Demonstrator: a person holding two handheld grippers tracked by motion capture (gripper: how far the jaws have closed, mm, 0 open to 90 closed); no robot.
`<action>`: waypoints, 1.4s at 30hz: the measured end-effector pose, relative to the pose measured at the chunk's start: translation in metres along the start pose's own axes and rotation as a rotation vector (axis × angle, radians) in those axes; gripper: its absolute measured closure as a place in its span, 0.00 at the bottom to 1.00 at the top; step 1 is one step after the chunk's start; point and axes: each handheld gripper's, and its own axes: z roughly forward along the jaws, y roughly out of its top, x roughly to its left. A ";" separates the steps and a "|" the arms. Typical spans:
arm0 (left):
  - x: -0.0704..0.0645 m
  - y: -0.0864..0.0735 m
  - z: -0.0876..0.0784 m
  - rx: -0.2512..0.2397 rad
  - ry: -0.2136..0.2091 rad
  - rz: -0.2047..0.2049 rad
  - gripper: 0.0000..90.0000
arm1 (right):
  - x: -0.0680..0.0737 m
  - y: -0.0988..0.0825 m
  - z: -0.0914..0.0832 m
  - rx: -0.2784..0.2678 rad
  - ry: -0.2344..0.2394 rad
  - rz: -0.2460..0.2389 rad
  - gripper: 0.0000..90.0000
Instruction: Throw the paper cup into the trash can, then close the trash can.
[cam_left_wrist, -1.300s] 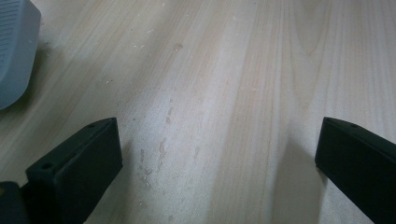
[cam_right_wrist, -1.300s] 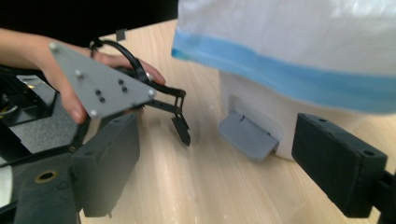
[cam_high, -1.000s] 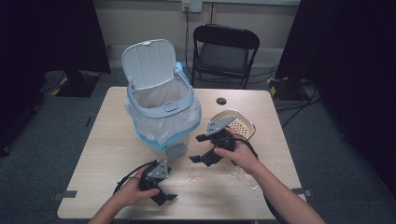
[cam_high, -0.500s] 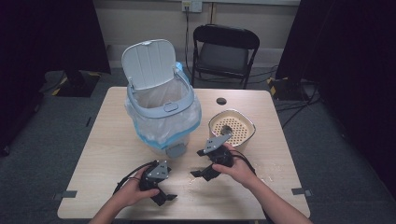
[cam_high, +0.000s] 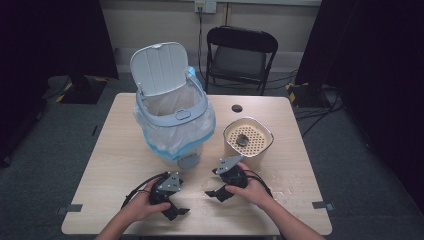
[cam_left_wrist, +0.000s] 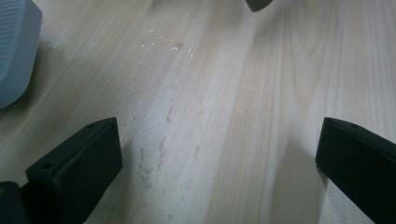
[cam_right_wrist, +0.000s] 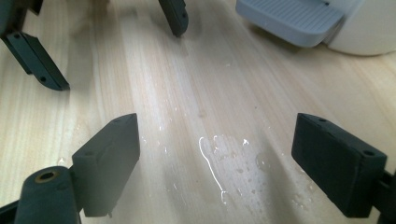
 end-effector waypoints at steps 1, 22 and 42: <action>0.000 0.000 0.000 0.000 -0.001 0.001 0.00 | 0.000 -0.001 0.001 0.003 -0.004 -0.005 0.16; -0.002 -0.003 -0.011 0.031 0.027 -0.031 0.08 | -0.001 -0.015 0.009 -0.004 -0.036 -0.022 0.15; 0.026 -0.015 -0.092 0.060 0.041 -0.218 0.18 | 0.000 -0.016 0.008 -0.004 -0.039 -0.020 0.14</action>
